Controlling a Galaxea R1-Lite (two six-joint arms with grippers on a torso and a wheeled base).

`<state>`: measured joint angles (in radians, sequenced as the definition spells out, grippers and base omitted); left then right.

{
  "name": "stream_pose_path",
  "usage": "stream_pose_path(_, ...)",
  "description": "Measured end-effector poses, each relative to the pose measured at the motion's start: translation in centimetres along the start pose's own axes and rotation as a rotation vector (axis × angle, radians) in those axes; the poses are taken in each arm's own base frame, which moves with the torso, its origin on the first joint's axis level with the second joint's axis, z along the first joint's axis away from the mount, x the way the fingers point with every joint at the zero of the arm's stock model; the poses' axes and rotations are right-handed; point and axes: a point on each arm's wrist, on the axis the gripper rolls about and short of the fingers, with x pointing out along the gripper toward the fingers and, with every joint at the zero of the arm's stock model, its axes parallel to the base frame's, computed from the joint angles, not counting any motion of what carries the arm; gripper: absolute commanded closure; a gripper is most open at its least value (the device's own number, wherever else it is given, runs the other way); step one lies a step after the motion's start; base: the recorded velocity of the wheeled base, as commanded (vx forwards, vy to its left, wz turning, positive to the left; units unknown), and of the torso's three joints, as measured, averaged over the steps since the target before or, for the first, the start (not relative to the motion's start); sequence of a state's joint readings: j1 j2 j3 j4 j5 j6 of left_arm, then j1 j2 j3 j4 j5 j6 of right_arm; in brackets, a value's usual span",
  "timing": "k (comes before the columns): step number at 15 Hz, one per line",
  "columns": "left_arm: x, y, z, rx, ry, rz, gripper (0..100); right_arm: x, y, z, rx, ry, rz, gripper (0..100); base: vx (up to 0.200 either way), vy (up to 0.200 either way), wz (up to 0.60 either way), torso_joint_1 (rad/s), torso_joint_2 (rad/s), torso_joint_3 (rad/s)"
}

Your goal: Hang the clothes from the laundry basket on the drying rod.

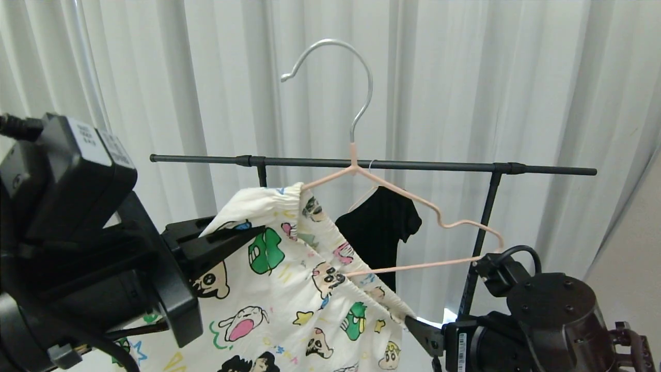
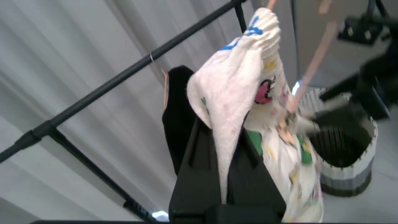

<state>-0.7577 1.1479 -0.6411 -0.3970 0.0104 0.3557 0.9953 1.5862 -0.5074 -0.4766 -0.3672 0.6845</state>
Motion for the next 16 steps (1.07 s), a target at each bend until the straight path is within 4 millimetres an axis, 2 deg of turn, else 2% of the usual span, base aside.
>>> stream_pose_path(4, -1.7, -0.9, -2.4, 0.03, 0.047, -0.018, 100, 0.7, -2.7, 1.8, -0.002, -0.048, -0.106, 0, 0.0, 0.0, 0.0, 0.0, 0.0, 0.0)
stream_pose_path(7, -2.9, -1.6, -4.5, 0.047, 0.094, -0.032, 100, 0.6, -3.9, 2.7, 0.003, -0.076, -0.151, 0, 0.0, 0.0, 0.0, 0.0, 0.0, 0.0)
stream_pose_path(13, -4.2, -1.5, -6.9, 0.036, 0.171, 0.03, 100, 0.4, -4.5, 3.0, -0.024, -0.086, -0.169, 0, 0.0, 0.0, 0.0, 0.0, 0.0, 0.0)
stream_pose_path(16, -4.3, -1.7, -8.1, 0.06, 0.227, 0.04, 100, -0.2, -4.2, 3.3, -0.091, -0.086, -0.124, 0, 0.0, 0.0, 0.0, 0.0, 0.0, 0.0)
